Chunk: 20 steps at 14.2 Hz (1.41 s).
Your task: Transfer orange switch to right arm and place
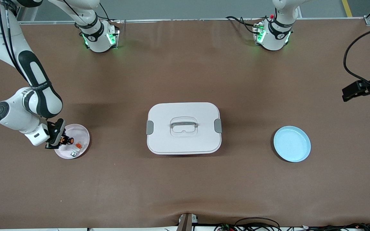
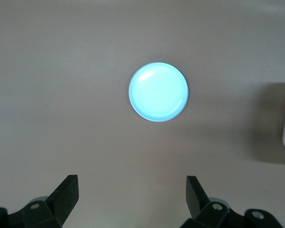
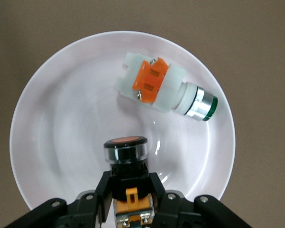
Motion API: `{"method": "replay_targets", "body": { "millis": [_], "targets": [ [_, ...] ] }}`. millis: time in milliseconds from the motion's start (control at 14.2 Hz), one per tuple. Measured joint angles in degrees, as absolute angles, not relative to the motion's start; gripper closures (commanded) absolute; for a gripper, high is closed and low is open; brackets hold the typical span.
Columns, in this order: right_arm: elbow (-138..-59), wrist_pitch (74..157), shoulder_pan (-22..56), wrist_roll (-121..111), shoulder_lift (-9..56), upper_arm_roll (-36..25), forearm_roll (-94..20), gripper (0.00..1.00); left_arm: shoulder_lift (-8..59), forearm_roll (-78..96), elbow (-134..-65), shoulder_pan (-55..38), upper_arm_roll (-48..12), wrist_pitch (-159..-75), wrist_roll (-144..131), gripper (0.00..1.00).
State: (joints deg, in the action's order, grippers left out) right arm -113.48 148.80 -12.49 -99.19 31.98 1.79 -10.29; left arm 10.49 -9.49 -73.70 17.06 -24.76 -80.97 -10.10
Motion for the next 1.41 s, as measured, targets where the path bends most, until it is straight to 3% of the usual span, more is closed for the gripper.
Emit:
{"method": "replay_targets", "body": {
  "millis": [141,422,915,1408],
  "targets": [
    [-113.5,148.7,-12.4,-98.2,32.3,1.8,-10.3,0.00,6.8,-5.5,-77.2,10.3,-15.9,-81.3,-10.1,0.00],
    [-112.5,146.1,-12.4,-97.5,32.2,1.9,-10.3,0.00,0.9,-3.7,-85.9,1.3,-6.0,-83.9,-10.0,0.00],
    [-104.0,130.5,-12.4,-90.5,30.0,1.8,-9.8,0.00,-1.1,-2.9,-88.5,-0.7,-5.1,-85.8,-10.2,0.00],
    [-100.7,120.7,-12.5,-62.9,24.3,1.6,-3.8,0.00,-1.6,-2.9,-88.6,-0.7,-5.0,-85.7,-10.2,0.00]
  ]
}}
